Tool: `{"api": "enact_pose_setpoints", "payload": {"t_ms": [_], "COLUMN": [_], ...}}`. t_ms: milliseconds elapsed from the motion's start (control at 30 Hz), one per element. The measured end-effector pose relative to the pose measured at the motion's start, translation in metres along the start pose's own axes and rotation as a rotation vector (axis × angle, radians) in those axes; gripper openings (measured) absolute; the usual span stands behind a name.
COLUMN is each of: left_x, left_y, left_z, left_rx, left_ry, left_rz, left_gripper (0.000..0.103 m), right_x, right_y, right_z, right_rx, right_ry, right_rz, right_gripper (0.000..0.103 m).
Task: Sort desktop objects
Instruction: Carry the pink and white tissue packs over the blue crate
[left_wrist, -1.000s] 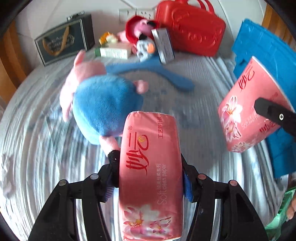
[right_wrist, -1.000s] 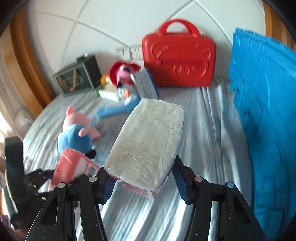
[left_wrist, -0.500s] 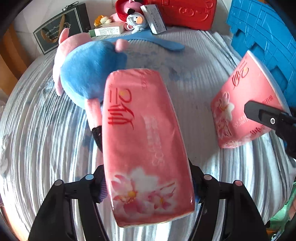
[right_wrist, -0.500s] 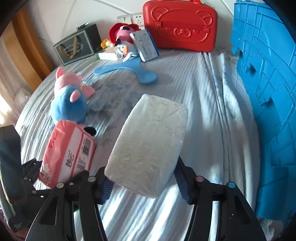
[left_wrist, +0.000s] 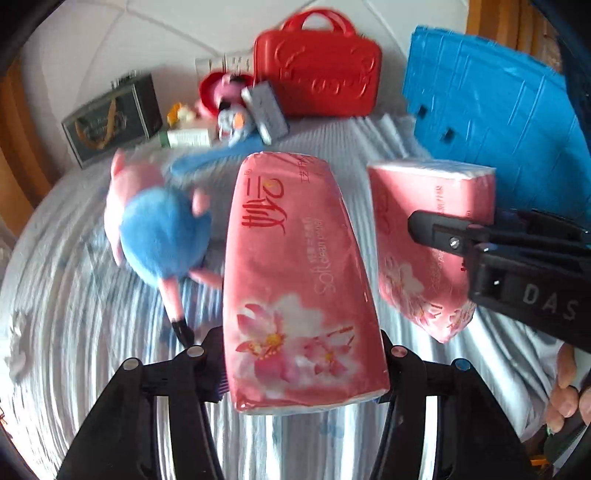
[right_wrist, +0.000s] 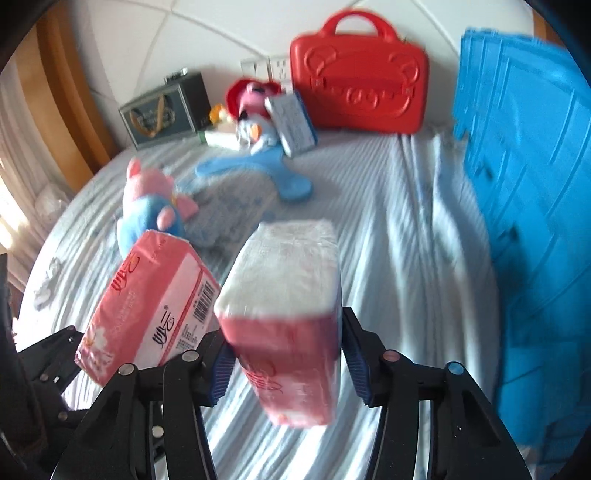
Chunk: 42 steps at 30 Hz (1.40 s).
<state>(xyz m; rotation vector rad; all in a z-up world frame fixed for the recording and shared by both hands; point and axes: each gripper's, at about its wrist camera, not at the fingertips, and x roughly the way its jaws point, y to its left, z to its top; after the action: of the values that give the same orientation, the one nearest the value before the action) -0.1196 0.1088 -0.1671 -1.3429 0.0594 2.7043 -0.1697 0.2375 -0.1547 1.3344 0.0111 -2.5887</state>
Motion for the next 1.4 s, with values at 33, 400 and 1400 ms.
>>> {"api": "enact_pose_setpoints", "payload": {"t_ms": [33,400,1400], "left_x": [-0.008,-0.085,-0.162], "left_y": [-0.002,-0.051,-0.379], "left_z": [0.006,0.083,0.158], "left_rx": [0.006,0.067,0.482], "left_ry": [-0.029,-0.326,-0.387], "left_rz": [0.007,0.018,-0.311], "left_gripper": [0.053,0.053,0.053], "right_x": [-0.006,-0.135,-0.307], "right_y": [-0.001,-0.029,-0.324], "right_z": [0.004,0.052,-0.001], "right_rx": [-0.006,-0.018,0.278], "right_ry": [-0.019,-0.384,-0.523], "right_rz": [0.001,-0.028,-0.590], "right_gripper": [0.050,0.050,0.050]}}
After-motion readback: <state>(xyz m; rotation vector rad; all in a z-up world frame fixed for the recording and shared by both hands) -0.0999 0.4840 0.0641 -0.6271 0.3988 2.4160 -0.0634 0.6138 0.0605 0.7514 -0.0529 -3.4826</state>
